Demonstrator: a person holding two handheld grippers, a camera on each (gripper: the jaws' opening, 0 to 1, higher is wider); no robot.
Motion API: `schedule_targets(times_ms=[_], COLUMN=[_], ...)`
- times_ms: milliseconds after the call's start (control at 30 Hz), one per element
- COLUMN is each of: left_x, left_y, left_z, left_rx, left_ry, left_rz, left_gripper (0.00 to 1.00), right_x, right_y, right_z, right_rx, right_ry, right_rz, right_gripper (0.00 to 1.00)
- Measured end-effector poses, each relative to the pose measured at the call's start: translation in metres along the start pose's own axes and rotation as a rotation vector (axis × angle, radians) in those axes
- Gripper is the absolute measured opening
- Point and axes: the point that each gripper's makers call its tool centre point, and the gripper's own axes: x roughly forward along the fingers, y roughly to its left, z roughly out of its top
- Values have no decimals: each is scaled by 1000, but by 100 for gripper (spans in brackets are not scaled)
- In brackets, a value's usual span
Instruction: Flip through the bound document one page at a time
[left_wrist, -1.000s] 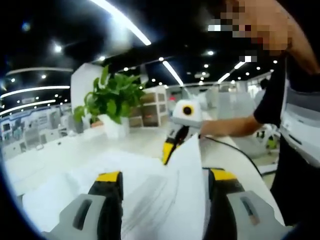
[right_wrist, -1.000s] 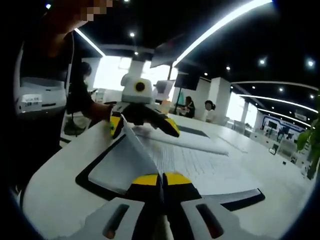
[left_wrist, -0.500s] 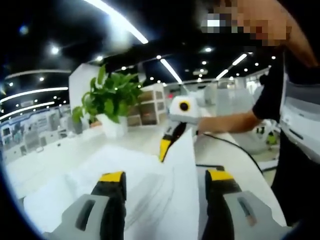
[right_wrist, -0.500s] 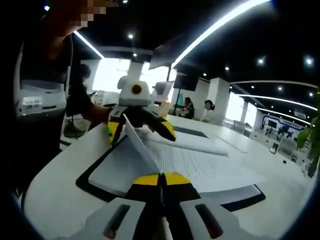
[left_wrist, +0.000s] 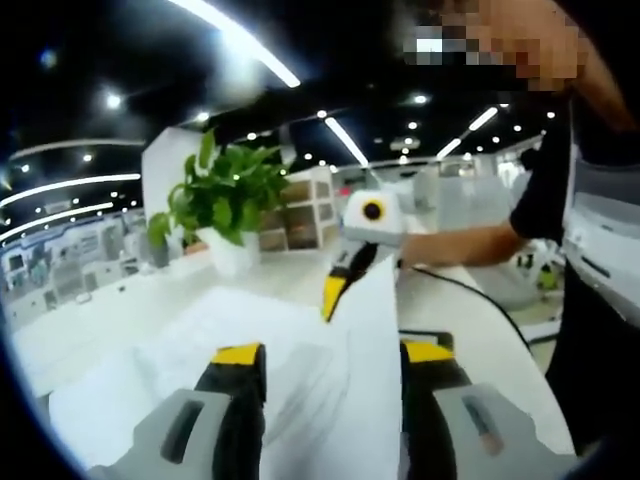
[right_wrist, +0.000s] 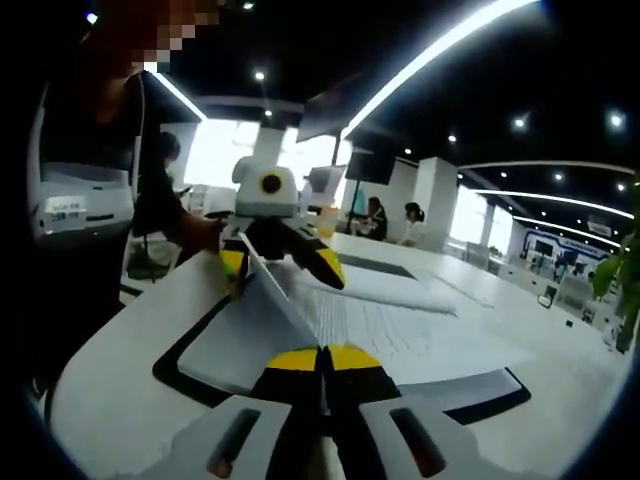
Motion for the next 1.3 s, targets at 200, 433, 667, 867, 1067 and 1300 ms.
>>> schedule_targets(times_ms=[200, 433, 667, 867, 1067, 1300], left_x=[-1, -1, -1, 0, 0, 1], left_y=[3, 1, -2, -4, -5, -7], left_z=[-1, -1, -2, -4, -5, -5], left_rx=[23, 27, 38, 31, 34, 19], left_ry=[10, 13, 22, 35, 39, 50], left_rz=[24, 25, 19, 15, 11, 8], left_gripper=[46, 36, 24, 18, 6, 3], right_x=[0, 0, 0, 1, 1, 1], right_y=[-1, 0, -1, -1, -1, -1], right_z=[0, 0, -1, -2, -2, -3], right_rx=[4, 1, -6, -12, -11, -4], right_ry=[-1, 2, 8, 13, 15, 18], right_rz=[-2, -4, -6, -9, -9, -11], right_gripper=[4, 4, 4, 4, 4, 5])
